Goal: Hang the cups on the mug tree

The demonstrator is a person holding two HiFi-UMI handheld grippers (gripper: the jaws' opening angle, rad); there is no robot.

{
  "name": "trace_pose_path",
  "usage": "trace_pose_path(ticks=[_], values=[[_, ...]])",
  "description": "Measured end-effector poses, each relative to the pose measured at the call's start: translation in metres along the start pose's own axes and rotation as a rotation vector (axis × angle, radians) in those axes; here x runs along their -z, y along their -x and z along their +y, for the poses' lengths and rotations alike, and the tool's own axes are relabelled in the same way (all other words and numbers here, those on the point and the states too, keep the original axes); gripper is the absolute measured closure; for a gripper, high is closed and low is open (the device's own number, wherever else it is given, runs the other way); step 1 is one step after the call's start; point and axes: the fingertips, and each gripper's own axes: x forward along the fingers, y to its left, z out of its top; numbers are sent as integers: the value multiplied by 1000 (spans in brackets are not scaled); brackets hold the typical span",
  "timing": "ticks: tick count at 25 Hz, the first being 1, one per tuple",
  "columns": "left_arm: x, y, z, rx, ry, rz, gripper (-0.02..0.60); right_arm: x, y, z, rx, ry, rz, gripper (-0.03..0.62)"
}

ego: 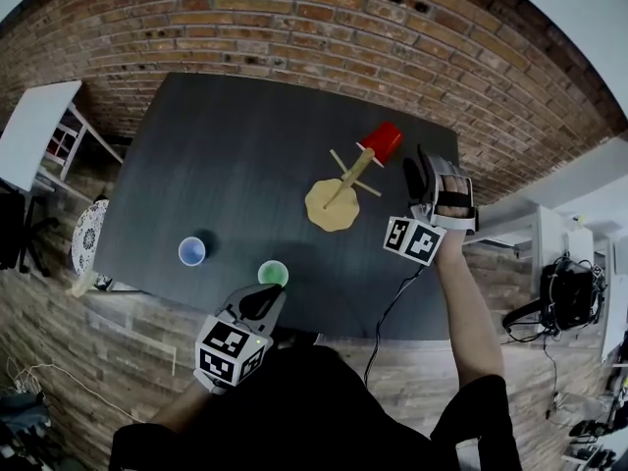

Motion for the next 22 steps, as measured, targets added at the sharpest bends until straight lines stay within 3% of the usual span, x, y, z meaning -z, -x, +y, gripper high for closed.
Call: trace_pose_path(ticks=[5,8,12,16,22], values=[[-1,-2,-6,7,-18,-2,552,-2,24,-17,-12,-182,-15,345],[1,-4,-10,7,-28,-5,552,-6,48,-21,-33,-368,-40,384],[5,-8,-17,20,-30,8,552,-10,78,-7,-121,-636,-47,432],[6,-10,-21,21,-44,6,552,-22,107,13,-202,-805,-49,480],[-16,-6,-24,-30,-135,-99,552,-45,161,60,-391,-1155,-36,531]])
